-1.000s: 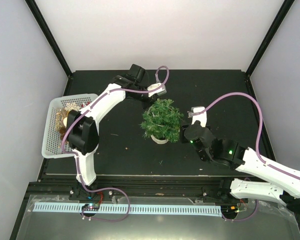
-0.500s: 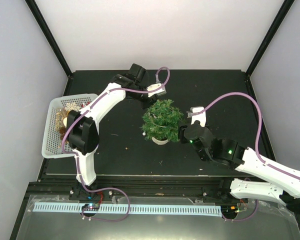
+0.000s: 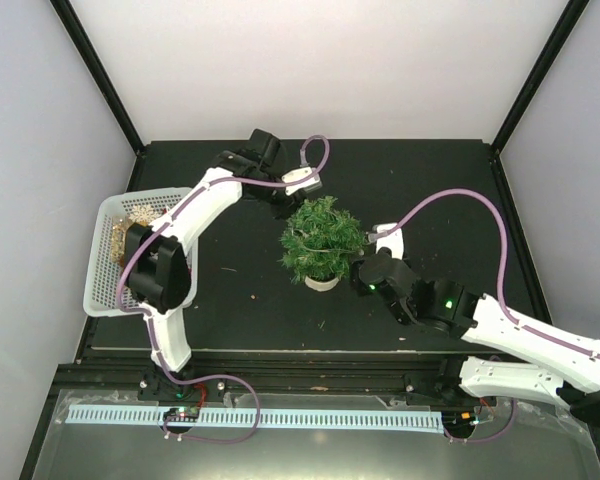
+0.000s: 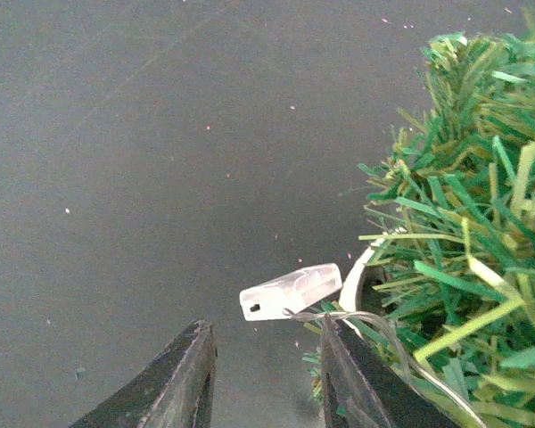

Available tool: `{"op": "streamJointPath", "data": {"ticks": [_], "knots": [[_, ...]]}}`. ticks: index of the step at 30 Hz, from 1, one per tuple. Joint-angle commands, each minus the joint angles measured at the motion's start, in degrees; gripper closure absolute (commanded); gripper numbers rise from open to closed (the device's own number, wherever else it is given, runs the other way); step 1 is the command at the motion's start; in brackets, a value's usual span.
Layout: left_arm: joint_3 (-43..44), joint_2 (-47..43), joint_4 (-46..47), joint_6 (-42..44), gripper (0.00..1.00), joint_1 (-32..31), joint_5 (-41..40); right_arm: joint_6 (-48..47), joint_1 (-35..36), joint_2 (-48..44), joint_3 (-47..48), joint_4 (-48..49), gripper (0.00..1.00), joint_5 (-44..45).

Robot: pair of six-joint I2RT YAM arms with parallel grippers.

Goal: Decorate the small christmas tree

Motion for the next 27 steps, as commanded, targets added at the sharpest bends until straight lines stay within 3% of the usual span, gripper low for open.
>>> {"op": "streamJointPath", "data": {"ticks": [1, 6, 27], "knots": [[-2.8, -4.55, 0.94, -0.4, 0.65, 0.62, -0.2, 2.92, -0.31, 0.19, -2.62, -0.12, 0.28, -3.36], [-5.07, -7.03, 2.13, -0.81, 0.64, 0.7, 0.48, 3.46, -0.33, 0.39, -4.82, 1.36, 0.29, -4.9], [-7.12, -11.44, 2.63, -2.59, 0.3, 3.01, -2.52, 3.2, -1.72, 0.37, -6.28, 3.14, 0.28, -3.85]]}}
